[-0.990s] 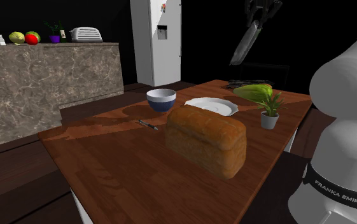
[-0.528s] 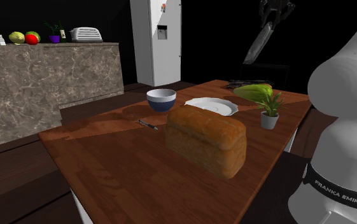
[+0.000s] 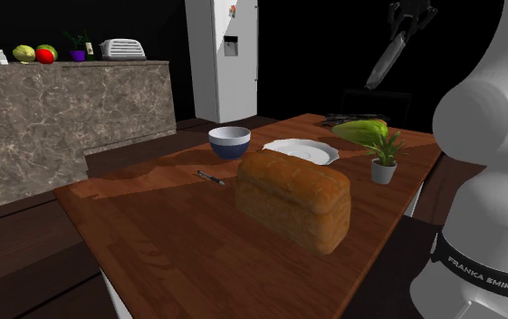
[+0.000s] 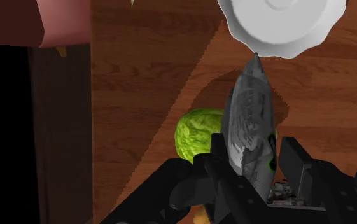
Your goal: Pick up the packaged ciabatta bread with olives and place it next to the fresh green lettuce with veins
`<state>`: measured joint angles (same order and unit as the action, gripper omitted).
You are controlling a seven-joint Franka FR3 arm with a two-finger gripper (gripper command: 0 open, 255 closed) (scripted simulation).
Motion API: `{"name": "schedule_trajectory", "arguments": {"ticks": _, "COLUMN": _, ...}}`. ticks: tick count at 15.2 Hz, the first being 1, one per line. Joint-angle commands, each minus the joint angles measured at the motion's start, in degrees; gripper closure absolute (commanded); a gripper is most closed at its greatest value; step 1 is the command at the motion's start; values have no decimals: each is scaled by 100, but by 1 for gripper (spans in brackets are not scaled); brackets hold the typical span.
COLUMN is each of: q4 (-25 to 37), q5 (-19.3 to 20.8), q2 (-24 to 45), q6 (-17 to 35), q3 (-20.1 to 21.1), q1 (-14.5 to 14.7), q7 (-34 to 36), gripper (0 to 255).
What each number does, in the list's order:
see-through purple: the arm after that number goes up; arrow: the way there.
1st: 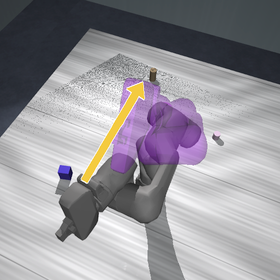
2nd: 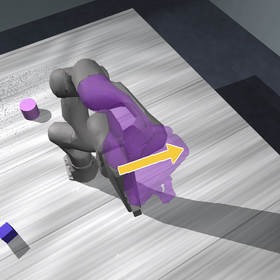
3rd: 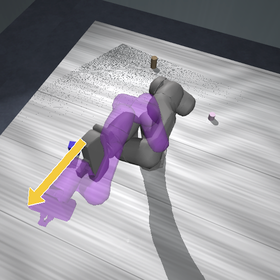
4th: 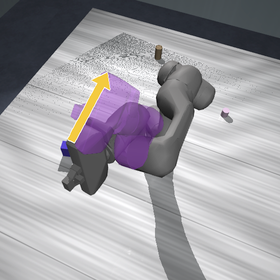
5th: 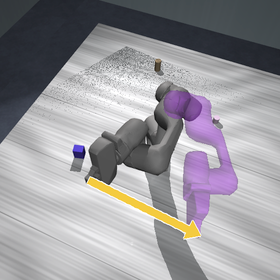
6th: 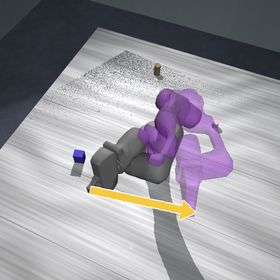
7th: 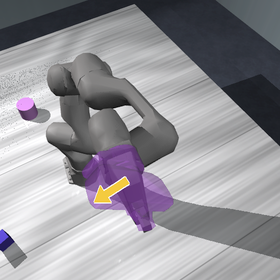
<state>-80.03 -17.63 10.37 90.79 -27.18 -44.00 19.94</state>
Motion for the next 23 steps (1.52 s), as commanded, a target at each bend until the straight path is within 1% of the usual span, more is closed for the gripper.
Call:
{"name": "schedule_trajectory", "arguments": {"ticks": 1, "q4": 577, "q5": -230, "q2": 449, "q6": -243, "q3": -88, "q1": -258, "q7": -245, "gripper": 255}}
{"name": "schedule_trajectory", "arguments": {"ticks": 3, "q4": 1332, "q5": -502, "q2": 1000, "q6": -553, "q3": -127, "q1": -603, "q7": -436, "gripper": 255}}
{"name": "schedule_trajectory", "arguments": {"ticks": 4, "q4": 2085, "q5": -750, "q2": 1513, "q6": -863, "q3": -135, "q1": -941, "q7": -547, "gripper": 255}}
{"name": "schedule_trajectory", "arguments": {"ticks": 12, "q4": 983, "q5": -585, "q2": 1201, "q6": -77, "q3": -129, "q1": -691, "q7": -698, "gripper": 255}}
{"name": "schedule_trajectory", "arguments": {"ticks": 23, "q4": -84, "q5": -543, "q2": 1050, "q6": 821, "q3": -119, "q1": -504, "q7": -893, "gripper": 255}}
